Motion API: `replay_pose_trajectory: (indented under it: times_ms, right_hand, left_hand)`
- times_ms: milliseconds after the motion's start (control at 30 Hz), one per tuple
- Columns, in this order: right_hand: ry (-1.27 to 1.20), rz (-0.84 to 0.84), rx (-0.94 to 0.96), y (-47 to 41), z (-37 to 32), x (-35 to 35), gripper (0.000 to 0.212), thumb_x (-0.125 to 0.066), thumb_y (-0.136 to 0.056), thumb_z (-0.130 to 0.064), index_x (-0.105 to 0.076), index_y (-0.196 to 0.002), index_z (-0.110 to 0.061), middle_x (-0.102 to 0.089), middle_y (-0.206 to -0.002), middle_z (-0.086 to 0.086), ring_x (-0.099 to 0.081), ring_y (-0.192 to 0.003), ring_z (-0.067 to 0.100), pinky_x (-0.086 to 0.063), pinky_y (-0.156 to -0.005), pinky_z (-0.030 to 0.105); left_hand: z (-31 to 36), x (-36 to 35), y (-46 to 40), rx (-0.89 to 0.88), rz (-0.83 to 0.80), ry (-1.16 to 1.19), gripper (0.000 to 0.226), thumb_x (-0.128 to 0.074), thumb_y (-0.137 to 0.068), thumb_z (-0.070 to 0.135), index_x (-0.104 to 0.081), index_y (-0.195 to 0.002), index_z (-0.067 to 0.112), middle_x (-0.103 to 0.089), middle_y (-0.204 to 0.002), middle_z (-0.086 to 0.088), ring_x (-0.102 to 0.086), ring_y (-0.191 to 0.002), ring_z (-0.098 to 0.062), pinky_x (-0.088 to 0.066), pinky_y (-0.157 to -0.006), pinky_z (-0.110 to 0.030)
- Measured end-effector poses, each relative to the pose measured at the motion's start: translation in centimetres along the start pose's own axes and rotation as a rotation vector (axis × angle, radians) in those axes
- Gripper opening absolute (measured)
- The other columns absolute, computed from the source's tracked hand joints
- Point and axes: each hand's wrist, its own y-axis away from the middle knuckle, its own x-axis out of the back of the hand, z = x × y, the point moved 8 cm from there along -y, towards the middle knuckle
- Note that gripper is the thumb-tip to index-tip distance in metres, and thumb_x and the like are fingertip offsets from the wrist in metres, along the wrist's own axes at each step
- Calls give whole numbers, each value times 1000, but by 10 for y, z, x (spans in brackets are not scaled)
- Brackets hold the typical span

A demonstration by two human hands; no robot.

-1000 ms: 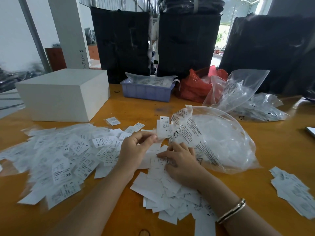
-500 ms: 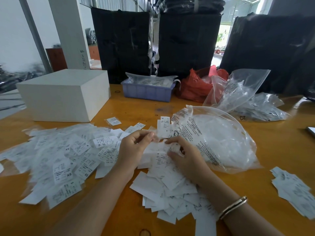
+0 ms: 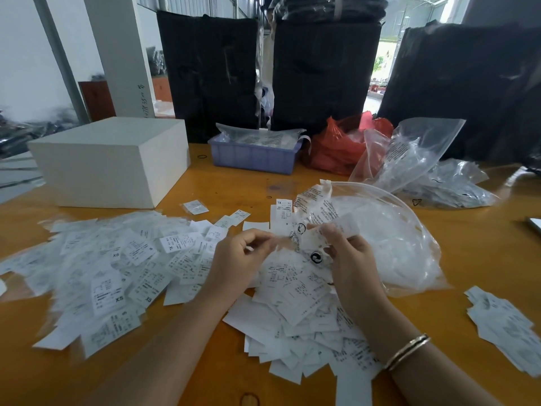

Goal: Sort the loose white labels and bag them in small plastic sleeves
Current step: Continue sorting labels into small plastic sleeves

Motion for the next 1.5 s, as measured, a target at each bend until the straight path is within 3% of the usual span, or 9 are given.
replay_pose_trajectory:
  times_ms: [100,233,333,533,1133,1200,1300,1433,1500]
  right_hand:
    - [-1,18,2,0,1,1,24,-73,-73,-33,-67,-75,-11,-69,-64,-4,-65,-57,6,-48,-49,15]
    - [-33,-49,38,1,-2,-5,14,-74,-68,-31,-74,-79,-23,-74,-87,8,-71,-79,22,-56,-64,27]
    - [21,-19,86,0,-6,-4,4,-71,-74,-26,-69,-77,-28,-72,-78,-1,-69,-70,13,-53,-59,20]
    - [45,-10,149,0,-11,-4,26,-68,-82,-13,-61,-64,-31,-64,-70,-5,-59,-64,7,-50,-59,17]
    - [212,-95,217,3,-12,-13,29,-65,-86,-12,-59,-68,-34,-60,-69,-10,-55,-64,4,-47,-58,15]
    - [192,-81,208,3,-12,-12,27,-64,-88,-15,-58,-68,-34,-60,-68,-11,-54,-63,4,-47,-57,16]
    - [284,-81,235,4,-13,-13,17,-60,-90,-21,-58,-76,-30,-59,-68,-12,-53,-62,3,-46,-57,15]
    - [368,-114,243,5,-11,-17,8,-57,-92,-24,-61,-85,-21,-65,-71,-10,-58,-61,4,-48,-55,16]
    - [331,-100,219,5,-9,-15,8,-58,-91,-25,-62,-87,-19,-68,-73,-6,-62,-63,8,-49,-55,17]
  left_hand:
    - [2,-2,2,11,-25,37,20,-66,-80,37,-73,-92,23,-69,-77,16,-61,-69,4,-43,-58,-7]
    - [7,-2,2,4,-19,38,19,-61,-75,47,-69,-86,33,-68,-72,20,-58,-65,8,-40,-56,-5]
    - [11,-1,2,-12,-15,48,27,-58,-72,56,-68,-86,35,-67,-72,26,-59,-65,7,-40,-56,-5]
    - [9,-5,3,-50,-30,31,28,-62,-78,41,-73,-91,20,-69,-77,16,-60,-67,4,-43,-57,-7]
    - [10,-1,2,-27,-19,34,37,-57,-81,41,-74,-96,11,-70,-79,15,-64,-78,1,-47,-68,-8]
    - [10,0,2,-14,-14,52,35,-57,-82,40,-74,-95,12,-69,-73,19,-64,-73,-4,-48,-63,-13]
    - [11,0,2,0,-8,57,34,-55,-84,40,-74,-95,14,-69,-76,24,-64,-71,-23,-51,-63,-35]
    - [7,1,2,27,5,118,16,-58,-88,29,-72,-90,21,-70,-73,22,-66,-74,3,-49,-65,-9]
    - [6,0,2,43,1,162,17,-57,-85,33,-71,-88,24,-71,-75,21,-65,-76,5,-47,-66,-7]
